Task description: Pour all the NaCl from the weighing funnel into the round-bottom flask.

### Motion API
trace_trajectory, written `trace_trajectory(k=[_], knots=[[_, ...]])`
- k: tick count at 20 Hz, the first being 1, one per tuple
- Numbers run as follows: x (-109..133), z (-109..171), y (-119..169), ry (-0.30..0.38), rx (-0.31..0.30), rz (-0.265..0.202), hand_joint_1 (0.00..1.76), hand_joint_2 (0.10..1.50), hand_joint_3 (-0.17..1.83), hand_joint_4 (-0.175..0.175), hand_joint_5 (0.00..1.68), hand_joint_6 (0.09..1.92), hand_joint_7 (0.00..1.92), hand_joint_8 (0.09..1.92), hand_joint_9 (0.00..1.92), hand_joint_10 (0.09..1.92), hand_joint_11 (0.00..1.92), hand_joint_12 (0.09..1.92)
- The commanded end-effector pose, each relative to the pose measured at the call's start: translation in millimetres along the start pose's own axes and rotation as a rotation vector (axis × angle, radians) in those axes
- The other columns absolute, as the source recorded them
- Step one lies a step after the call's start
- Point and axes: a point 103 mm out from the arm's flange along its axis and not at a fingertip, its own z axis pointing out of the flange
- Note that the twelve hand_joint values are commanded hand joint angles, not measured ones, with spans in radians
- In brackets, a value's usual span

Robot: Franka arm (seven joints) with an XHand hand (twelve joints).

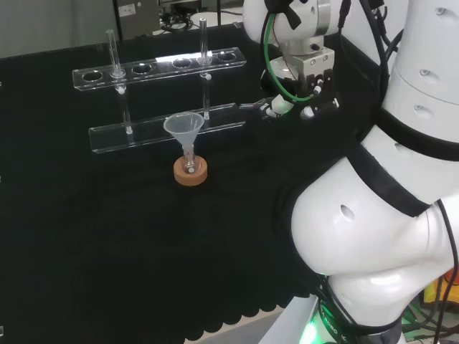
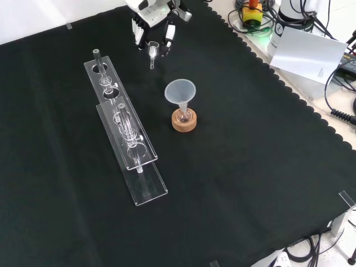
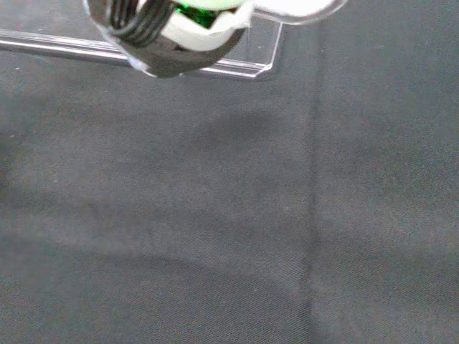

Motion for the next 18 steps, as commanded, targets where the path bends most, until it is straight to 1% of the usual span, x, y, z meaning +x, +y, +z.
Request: trace_trajectory(k=[1,8,12,18], knots=[[21,-26,-21,-0.016,0.045,-0.022,1.28,0.91,0.27,-0.175,1.1,0.83,1.15,0.81,1.36,0.43,1.24,0.76],[26,-53,-24,-0.023,0.03,-0.035,1.28,0.91,0.27,-0.175,1.11,0.83,1.15,0.81,1.36,0.42,1.25,0.75],[33,-60,-21,-0.037,0.042,-0.052,1.28,0.91,0.27,-0.175,1.11,0.82,1.15,0.81,1.36,0.42,1.25,0.75],[50,-66,-14,-0.066,0.057,-0.088,1.28,0.91,0.27,-0.175,1.11,0.82,1.15,0.8,1.36,0.42,1.25,0.75]])
